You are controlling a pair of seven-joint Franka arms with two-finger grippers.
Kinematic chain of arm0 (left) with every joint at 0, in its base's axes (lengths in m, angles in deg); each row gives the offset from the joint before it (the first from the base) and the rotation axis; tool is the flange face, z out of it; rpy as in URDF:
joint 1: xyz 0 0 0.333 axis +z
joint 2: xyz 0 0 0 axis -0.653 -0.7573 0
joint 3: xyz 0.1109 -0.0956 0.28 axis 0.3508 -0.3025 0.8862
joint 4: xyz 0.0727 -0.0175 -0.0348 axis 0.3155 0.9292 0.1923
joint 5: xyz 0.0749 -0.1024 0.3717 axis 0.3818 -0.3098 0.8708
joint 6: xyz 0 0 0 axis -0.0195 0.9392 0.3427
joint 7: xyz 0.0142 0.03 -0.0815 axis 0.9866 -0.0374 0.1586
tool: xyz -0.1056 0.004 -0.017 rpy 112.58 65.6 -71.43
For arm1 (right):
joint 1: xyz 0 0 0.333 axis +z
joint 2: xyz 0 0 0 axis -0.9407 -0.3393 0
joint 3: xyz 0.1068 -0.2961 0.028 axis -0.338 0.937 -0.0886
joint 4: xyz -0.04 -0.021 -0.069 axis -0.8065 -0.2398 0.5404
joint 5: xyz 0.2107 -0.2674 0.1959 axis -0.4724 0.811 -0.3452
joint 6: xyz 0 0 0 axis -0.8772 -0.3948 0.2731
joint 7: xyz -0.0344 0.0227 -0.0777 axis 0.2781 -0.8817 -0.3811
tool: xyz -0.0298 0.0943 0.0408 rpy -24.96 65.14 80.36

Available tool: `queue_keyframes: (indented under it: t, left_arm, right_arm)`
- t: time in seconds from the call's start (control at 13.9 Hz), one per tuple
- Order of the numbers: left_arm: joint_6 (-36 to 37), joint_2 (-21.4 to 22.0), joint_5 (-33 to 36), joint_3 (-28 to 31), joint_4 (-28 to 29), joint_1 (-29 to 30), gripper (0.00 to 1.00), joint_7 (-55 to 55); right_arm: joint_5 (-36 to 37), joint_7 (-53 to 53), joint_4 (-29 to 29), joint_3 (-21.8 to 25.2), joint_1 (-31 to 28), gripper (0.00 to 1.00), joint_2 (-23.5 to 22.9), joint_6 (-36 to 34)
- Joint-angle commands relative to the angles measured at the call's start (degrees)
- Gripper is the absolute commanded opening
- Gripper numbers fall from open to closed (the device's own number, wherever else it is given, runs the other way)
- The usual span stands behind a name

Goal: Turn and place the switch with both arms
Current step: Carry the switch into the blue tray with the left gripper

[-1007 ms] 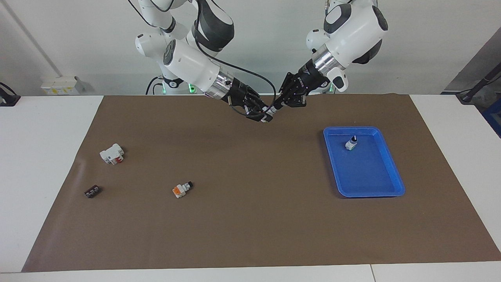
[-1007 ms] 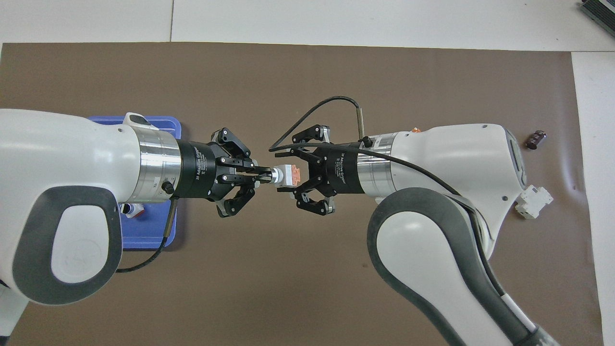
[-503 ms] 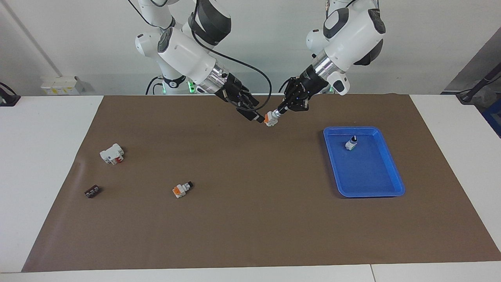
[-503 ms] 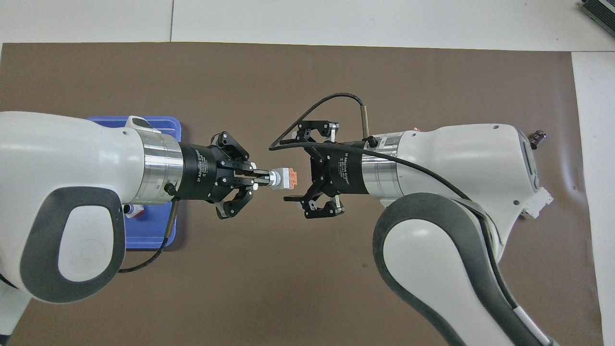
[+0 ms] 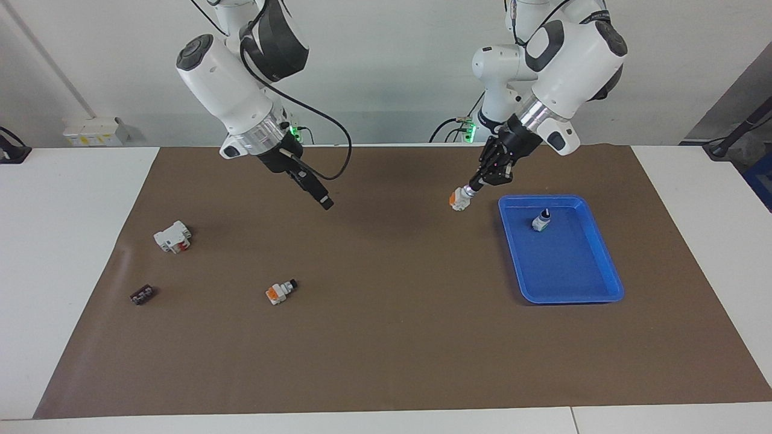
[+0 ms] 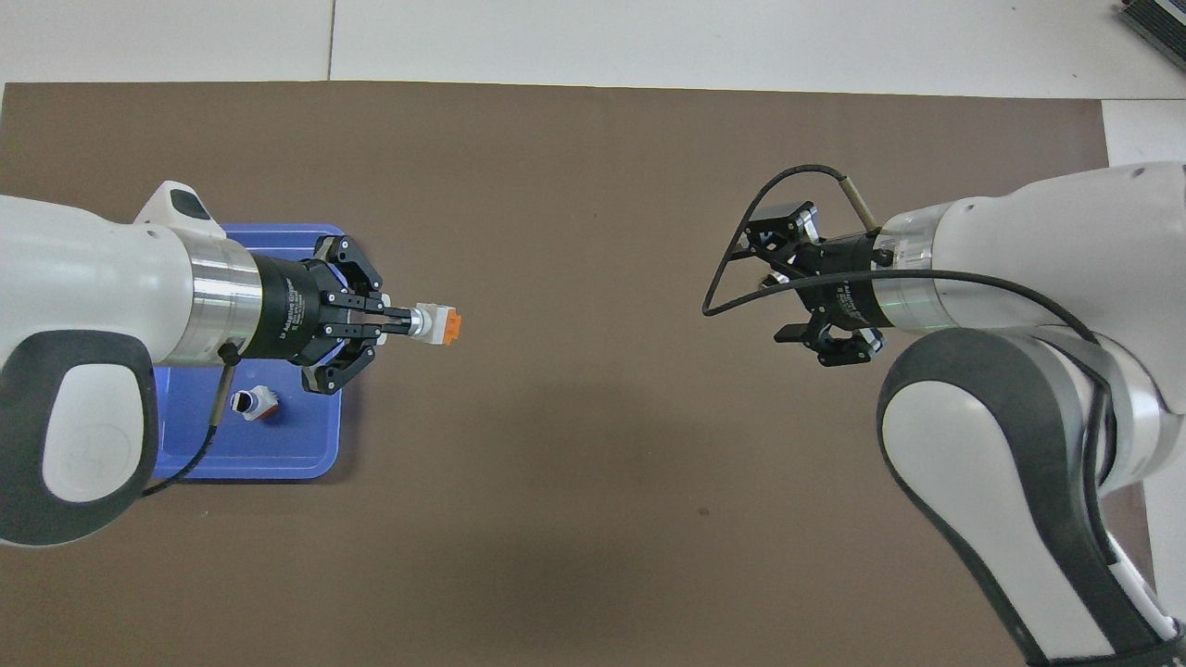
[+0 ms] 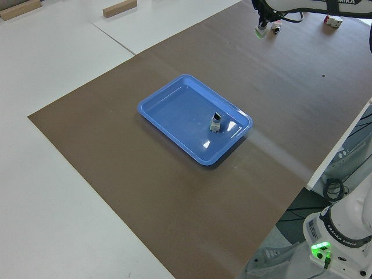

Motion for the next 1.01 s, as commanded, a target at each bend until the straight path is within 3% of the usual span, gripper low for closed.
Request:
queue_keyframes:
  t: [0.0,0.14,0.43,0.72,0.93]
  left_arm:
    - [4.6,2.5,6.2,-0.1,1.8,2.6,0.0,-11.8]
    - [7.6,2.9,9.1,-0.1,1.7,4.7,0.0,-21.0]
    - [8.8,3.4,15.1,0.0,2.7,6.2,0.0,-37.5]
    - [8.4,4.8,17.1,0.0,5.2,8.5,0.0,-63.3]
    - [7.7,4.8,17.1,0.0,5.2,8.4,0.0,-71.1]
  right_arm:
    - [11.1,11.6,0.1,-0.5,-1.9,1.0,0.7,-2.7]
    - [16.2,21.0,0.3,-0.4,-4.1,1.0,1.9,-5.2]
    - [16.1,31.0,1.4,-0.3,-11.3,1.0,4.3,-11.9]
    - [16.6,33.5,11.5,-0.3,-15.2,1.0,3.5,-22.2]
    - [19.3,34.9,14.7,-0.4,-15.4,1.0,3.5,-27.5]
